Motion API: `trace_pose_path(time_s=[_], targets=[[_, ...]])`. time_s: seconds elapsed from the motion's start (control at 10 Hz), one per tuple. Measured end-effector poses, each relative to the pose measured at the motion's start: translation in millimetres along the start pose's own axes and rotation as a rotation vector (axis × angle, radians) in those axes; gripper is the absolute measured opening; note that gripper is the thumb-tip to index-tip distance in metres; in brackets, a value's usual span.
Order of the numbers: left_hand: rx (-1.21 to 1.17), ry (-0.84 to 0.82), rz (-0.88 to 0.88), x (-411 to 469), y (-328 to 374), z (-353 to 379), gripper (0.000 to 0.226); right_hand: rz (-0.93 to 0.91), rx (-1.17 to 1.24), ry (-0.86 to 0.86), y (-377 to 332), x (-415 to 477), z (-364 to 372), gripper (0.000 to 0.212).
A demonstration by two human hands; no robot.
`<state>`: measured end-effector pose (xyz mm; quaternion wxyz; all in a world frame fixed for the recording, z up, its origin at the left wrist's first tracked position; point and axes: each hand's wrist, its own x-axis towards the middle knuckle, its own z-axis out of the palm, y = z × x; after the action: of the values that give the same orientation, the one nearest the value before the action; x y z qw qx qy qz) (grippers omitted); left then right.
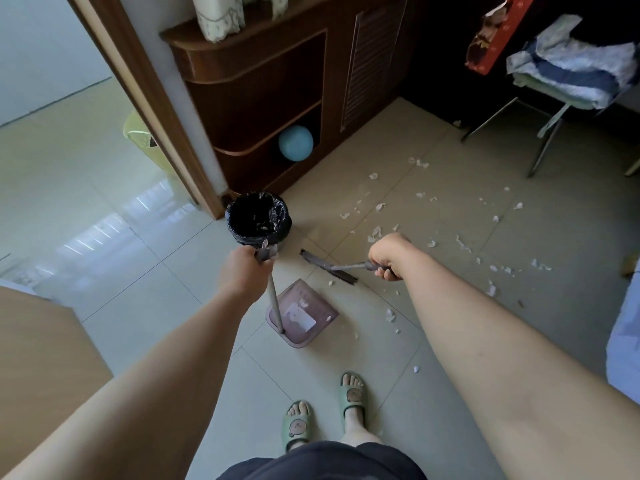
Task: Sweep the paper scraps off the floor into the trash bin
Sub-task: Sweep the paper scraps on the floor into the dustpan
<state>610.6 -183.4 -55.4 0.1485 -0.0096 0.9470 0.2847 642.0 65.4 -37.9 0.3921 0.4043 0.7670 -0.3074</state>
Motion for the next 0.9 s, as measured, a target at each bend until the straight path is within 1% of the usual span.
trace_pose_path(time_s=[0.1, 0.2, 0.3, 0.4, 0.5, 0.6, 0.7, 0.8, 0.9], targets=[[-0.008, -0.007, -0.035, -1.9, -17.0, -4.5, 0.025, -0.142, 0.159, 0.065, 3.4, 4.5, 17.6, 0.025], [-0.003, -0.019, -0.078, -3.8, -29.0, -4.5, 0.027, -0.182, 0.193, 0.067, 9.8, -5.0, 32.9, 0.024], [-0.031, -0.042, -0.118, -4.9, -40.2, -2.2, 0.027, -0.134, 0.106, 0.012, 10.0, -4.1, 43.6, 0.023], [-0.035, -0.041, -0.122, -4.2, -49.2, -3.3, 0.026, 0.016, -0.032, -0.094, 11.1, -7.1, 56.5, 0.015], [-0.064, -0.06, -0.129, -3.5, -52.9, -8.7, 0.025, 0.05, -0.068, -0.109, 8.9, -15.5, 55.2, 0.018], [-0.065, -0.073, -0.112, -5.3, -53.0, -10.7, 0.027, 0.058, -0.031, -0.087, 5.6, -27.3, 42.6, 0.017], [-0.052, -0.086, -0.101, -8.5, -51.3, -12.7, 0.029, 0.043, -0.04, -0.018, 3.9, -39.0, 26.4, 0.013], [-0.057, -0.091, -0.085, -10.0, -51.2, -15.0, 0.028, 0.014, -0.039, 0.067, 6.2, -42.9, 15.6, 0.014], [-0.037, -0.122, -0.035, -13.2, -47.4, -14.2, 0.021, 0.009, -0.013, 0.142, 13.6, -35.5, 17.1, 0.014]])
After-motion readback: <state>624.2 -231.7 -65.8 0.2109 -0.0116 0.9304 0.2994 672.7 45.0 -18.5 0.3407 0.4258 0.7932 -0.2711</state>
